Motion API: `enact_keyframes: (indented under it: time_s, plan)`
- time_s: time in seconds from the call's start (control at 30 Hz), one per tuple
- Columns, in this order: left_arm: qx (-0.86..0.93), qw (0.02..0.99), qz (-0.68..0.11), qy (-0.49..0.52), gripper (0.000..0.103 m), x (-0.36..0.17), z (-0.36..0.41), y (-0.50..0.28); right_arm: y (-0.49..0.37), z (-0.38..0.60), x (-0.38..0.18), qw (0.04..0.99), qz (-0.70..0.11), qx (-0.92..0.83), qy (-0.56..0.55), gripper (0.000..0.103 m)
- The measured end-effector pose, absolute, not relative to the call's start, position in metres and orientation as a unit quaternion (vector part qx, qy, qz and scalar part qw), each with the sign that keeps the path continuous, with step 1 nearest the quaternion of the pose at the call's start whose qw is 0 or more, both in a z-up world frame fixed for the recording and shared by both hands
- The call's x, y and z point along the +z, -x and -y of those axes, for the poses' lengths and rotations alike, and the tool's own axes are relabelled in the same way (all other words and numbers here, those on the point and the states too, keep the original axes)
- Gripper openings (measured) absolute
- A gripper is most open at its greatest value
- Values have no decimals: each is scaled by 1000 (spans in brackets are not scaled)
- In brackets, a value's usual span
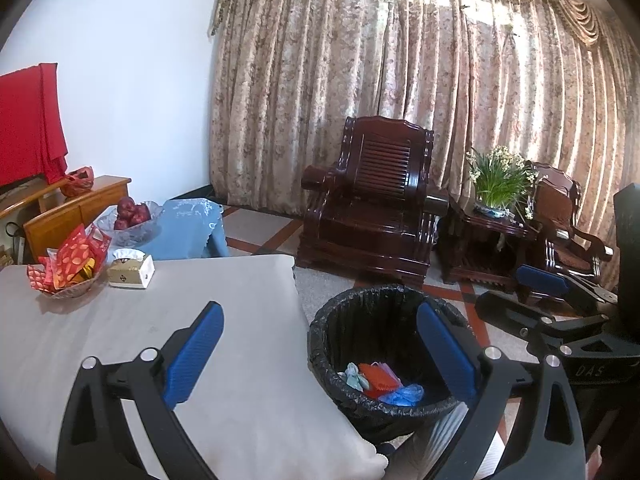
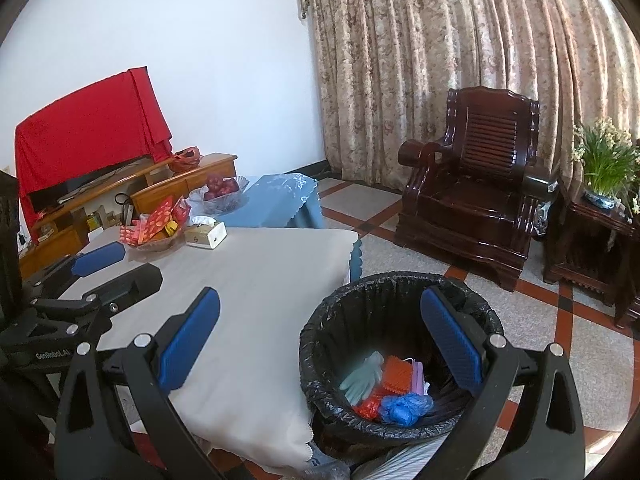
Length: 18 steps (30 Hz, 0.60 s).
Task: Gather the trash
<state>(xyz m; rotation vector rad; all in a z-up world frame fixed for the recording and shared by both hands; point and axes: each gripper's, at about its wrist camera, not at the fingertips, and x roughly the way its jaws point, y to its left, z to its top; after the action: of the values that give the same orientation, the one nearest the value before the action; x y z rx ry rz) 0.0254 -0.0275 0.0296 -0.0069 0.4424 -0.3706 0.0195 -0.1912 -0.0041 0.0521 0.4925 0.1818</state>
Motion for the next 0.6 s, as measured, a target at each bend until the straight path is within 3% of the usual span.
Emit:
enact_keyframes:
  time_s: [0.6]
  plan:
    - [-182,959,-218,4,95,29,29,-24,-20,187,-5,965,-244,91,-27,98]
